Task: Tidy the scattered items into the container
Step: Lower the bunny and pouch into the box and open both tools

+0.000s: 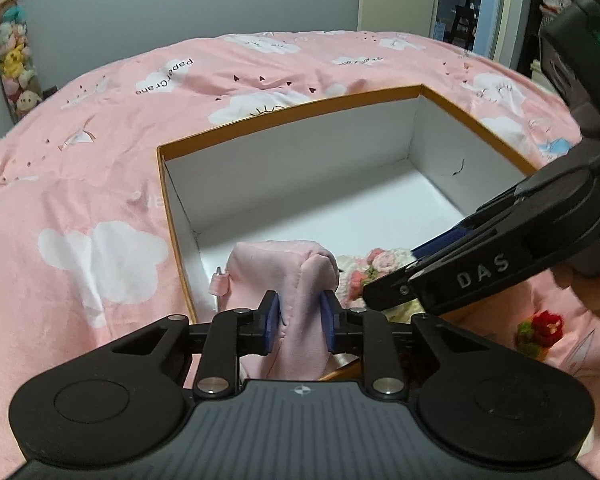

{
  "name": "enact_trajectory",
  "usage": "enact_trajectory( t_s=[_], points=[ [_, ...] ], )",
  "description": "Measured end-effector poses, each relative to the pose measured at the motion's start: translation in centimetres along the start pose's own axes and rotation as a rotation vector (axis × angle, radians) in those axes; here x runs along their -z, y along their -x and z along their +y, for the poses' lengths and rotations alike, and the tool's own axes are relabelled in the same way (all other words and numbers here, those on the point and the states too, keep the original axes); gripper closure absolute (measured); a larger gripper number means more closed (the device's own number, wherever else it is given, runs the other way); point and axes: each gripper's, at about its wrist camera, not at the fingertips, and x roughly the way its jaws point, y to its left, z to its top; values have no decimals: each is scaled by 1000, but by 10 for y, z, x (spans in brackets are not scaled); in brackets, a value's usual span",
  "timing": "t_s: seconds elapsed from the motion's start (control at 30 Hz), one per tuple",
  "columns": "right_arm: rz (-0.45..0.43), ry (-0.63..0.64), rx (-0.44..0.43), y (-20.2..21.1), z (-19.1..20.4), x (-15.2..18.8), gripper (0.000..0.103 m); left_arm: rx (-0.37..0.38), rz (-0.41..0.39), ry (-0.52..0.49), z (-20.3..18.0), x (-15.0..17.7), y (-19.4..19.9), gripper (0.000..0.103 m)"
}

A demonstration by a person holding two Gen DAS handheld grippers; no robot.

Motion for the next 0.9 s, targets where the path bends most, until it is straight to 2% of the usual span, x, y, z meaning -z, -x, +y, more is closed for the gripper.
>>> enact_trajectory(
  t_s=[0.1, 0.23, 0.33, 0.43, 0.6, 0.77, 0.9],
  points=[
    [-3, 5, 11, 2, 0, -2, 45, 8, 20, -8, 3, 0, -2, 77],
    [-8, -1, 32, 3, -5, -5, 39, 83, 48, 43, 18, 1, -6, 78],
    [27, -32, -4, -3, -12, -6, 37, 104, 64, 41, 21, 1, -9, 78],
    [51, -65, -28, -12, -17, -6, 37, 104, 80, 33, 20, 0, -10, 78],
    [38, -80, -23, -15, -16, -6, 45, 99, 113, 3, 21, -2, -6, 79],
    [-15, -283, -15, -15, -31, -6, 48, 80, 164, -10, 20, -3, 0, 81],
    [-33, -484, -70, -21, -41, -3, 48, 77, 181, 2, 22, -4, 0, 81]
  ],
)
